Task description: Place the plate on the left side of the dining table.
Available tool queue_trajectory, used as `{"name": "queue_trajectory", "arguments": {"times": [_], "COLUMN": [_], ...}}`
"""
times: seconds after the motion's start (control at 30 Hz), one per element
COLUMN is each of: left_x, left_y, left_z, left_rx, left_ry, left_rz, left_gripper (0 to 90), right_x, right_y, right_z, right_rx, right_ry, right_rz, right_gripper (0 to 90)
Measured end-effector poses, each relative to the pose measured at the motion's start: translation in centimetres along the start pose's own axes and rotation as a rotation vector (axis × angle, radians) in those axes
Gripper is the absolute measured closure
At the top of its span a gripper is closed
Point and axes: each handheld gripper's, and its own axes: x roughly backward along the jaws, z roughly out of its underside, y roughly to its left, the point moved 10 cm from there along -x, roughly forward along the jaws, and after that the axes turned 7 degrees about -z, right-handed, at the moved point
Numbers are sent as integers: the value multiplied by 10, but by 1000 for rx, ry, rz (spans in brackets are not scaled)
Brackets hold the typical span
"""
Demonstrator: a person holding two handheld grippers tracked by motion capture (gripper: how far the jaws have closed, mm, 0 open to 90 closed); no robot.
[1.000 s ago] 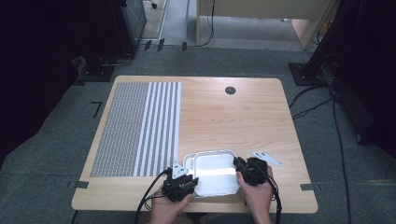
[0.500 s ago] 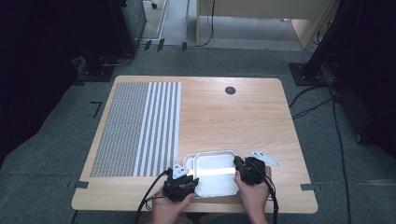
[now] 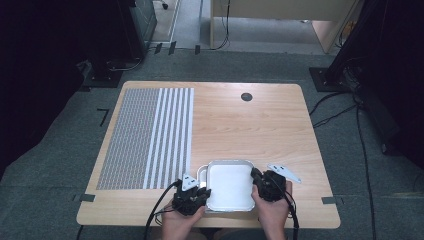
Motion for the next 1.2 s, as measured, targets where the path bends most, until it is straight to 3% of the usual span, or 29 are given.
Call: {"name": "queue_trajectory", "arguments": {"times": [0.17, 0.43, 0.73, 0.93, 1.13, 1.2], "left_x": [6, 19, 34, 43, 52, 57], "left_y": [6, 22, 43, 64, 86, 99], "left_z": [-5, -12, -23, -28, -34, -36], "left_rx": [1, 19, 11, 23, 19, 44], "left_ry": [-4, -29, -59, -65, -89, -96], "left_rz": [-12, -46, -84, -106, -167, -172], "left_gripper": [810, 836, 846, 849, 856, 860], "right_x": [2, -2, -10, -22, -38, -47], "right_y": [5, 24, 46, 65, 85, 97], "right_z": [-2, -8, -16, -22, -26, -29], "right_rx": [-6, -1, -4, 9, 10, 11], "right_ry": [0, 9, 10, 15, 18, 24], "right_rz": [-13, -52, -82, -98, -112, -120], "right_gripper": [893, 893, 893, 893, 893, 893]}}
